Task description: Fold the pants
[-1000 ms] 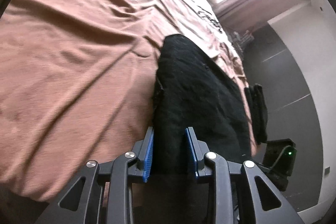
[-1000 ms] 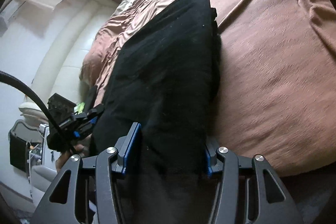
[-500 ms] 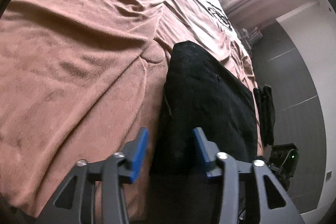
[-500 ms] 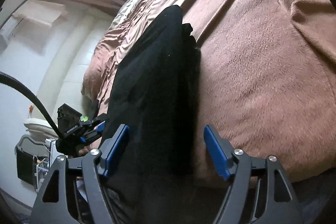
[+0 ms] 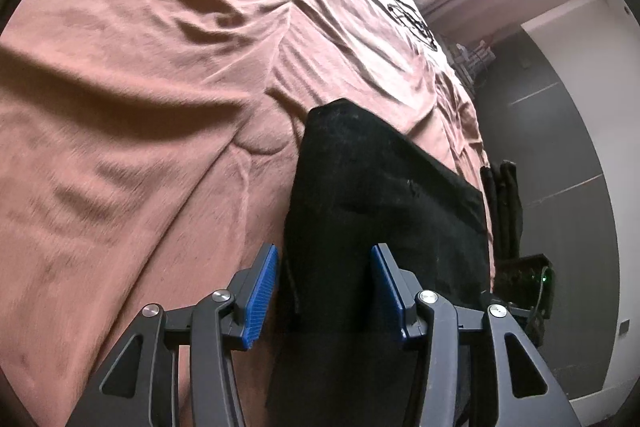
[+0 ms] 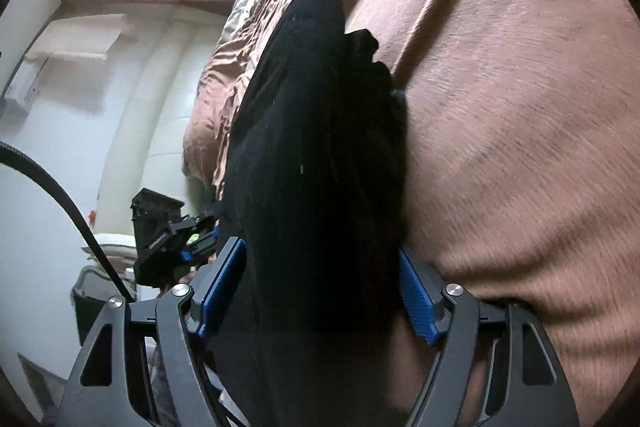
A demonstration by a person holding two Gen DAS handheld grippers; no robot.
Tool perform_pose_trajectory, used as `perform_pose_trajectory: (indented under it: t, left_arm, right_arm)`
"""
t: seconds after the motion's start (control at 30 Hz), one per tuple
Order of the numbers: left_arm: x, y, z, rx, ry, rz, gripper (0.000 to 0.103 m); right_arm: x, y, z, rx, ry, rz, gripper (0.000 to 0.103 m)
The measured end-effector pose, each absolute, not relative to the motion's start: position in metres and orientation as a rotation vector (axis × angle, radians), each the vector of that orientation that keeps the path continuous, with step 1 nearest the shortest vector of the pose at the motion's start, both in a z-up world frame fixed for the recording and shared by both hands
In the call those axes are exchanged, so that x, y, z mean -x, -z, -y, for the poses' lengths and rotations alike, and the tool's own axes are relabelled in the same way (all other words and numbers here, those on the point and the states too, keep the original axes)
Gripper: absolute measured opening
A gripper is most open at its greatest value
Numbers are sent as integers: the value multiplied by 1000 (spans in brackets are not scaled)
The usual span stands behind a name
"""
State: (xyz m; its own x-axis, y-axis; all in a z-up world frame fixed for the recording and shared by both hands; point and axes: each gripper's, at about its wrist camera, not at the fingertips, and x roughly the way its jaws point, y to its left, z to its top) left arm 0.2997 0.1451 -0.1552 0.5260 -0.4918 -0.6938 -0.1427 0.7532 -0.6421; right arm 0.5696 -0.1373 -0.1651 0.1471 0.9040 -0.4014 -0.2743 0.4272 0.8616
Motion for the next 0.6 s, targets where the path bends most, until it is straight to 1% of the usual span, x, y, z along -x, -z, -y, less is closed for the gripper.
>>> perform_pose_trajectory:
  t: [0.1, 0.17, 0.3, 0.33, 0.47, 0.6]
  left_arm:
    - [-312, 156, -144, 701, 238, -1026, 51]
    - [-322, 158, -145, 701, 239, -1034, 51]
    - [-335, 160, -147, 700, 227, -1038, 51]
    - [-338, 160, -147, 699, 225, -1032, 51]
    - [-341, 155, -147, 683, 227, -1013, 44]
    - [-333, 151, -152, 708, 252, -985, 44]
  right_arm:
    - [-588, 168, 129, -718, -986, -1122, 71]
    - [-596, 170, 124, -704, -993, -1130, 62]
    - [-610, 175, 120, -697, -1009, -1132, 54]
    - [-611, 174, 120, -689, -1011, -1119, 50]
    - [-604, 164, 119, -636, -1022, -1033, 37]
    - [-601, 158, 116, -602, -1048, -982, 36]
